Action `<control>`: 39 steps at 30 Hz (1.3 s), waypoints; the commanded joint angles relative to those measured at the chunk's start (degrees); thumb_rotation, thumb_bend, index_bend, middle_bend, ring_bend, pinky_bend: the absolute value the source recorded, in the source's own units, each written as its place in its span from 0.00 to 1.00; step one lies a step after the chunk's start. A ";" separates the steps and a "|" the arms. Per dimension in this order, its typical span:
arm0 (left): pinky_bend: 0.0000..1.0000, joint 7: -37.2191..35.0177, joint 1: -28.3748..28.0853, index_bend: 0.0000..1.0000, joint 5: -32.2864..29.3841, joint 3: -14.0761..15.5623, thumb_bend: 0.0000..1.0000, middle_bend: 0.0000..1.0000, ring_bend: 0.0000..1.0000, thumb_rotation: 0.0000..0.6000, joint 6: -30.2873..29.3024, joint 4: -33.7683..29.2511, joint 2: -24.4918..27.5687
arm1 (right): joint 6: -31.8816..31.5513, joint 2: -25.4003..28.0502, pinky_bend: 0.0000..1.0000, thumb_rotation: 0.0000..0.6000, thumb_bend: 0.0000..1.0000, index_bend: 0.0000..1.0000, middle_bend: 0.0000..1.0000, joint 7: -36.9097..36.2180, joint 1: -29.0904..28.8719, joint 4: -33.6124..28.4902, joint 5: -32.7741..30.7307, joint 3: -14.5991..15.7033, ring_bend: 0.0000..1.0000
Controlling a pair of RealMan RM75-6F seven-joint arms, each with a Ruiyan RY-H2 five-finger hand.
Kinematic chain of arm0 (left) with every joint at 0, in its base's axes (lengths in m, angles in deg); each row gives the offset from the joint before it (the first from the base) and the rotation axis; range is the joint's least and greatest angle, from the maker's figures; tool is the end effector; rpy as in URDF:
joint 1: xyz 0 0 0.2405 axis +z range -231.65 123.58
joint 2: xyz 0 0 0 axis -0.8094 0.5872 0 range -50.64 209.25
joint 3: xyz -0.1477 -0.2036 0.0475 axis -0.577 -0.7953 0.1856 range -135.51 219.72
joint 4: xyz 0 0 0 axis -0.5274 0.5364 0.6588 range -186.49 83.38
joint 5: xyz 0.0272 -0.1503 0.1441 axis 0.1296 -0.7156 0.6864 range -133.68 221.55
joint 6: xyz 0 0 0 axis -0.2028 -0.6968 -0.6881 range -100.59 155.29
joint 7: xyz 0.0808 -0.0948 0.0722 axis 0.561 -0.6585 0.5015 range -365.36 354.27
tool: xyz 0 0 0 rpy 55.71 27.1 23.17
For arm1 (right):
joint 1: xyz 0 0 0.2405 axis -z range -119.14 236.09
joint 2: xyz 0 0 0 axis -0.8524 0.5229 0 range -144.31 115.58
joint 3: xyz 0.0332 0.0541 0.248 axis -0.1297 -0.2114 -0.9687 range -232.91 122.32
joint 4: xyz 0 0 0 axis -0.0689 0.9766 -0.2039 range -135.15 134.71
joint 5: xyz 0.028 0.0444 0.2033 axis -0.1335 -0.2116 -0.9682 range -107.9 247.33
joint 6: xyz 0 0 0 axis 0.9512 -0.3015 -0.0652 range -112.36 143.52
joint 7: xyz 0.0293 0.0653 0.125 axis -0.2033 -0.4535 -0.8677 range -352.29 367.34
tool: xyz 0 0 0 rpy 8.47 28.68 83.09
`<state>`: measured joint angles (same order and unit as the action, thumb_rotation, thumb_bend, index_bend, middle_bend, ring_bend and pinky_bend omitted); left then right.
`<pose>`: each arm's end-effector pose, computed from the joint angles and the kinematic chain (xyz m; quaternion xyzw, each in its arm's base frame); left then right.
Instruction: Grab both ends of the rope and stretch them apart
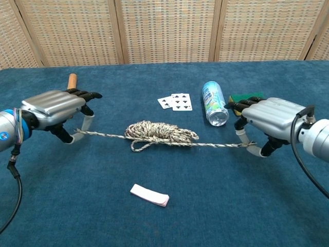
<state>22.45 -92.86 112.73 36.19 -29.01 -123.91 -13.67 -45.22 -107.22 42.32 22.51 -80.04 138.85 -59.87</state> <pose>-0.2028 0.3406 -0.0292 -0.7824 -0.2768 -0.2808 0.4821 -0.1908 -0.3096 -0.0343 0.7861 -0.2665 0.2862 0.4786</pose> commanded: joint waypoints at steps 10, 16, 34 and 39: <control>0.00 -9.40 3.46 0.71 1.08 0.21 0.46 0.00 0.00 1.00 -0.97 6.78 6.47 | -2.58 5.81 0.00 1.00 0.50 0.68 0.00 0.80 2.28 1.01 -1.31 -0.90 0.00; 0.00 -14.04 4.57 0.71 2.12 0.73 0.47 0.00 0.00 1.00 -0.48 10.03 6.97 | -3.15 8.24 0.00 1.00 0.50 0.68 0.00 0.01 3.71 1.59 -1.74 -0.65 0.00; 0.00 -25.74 7.87 0.00 8.97 1.08 0.00 0.00 0.00 1.00 -7.35 3.30 11.45 | -11.09 10.86 0.00 1.00 0.00 0.00 0.00 -10.43 7.98 -4.17 5.75 -0.86 0.00; 0.00 -28.86 12.87 0.00 12.58 2.07 0.00 0.00 0.00 1.00 -16.64 -3.07 16.34 | -18.61 14.18 0.00 1.00 0.00 0.00 0.00 -14.82 11.01 -9.16 12.39 -0.31 0.00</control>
<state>-4.72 -83.21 122.89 37.56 -40.70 -123.16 -0.40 -60.13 -95.16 29.89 31.51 -86.14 147.93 -60.47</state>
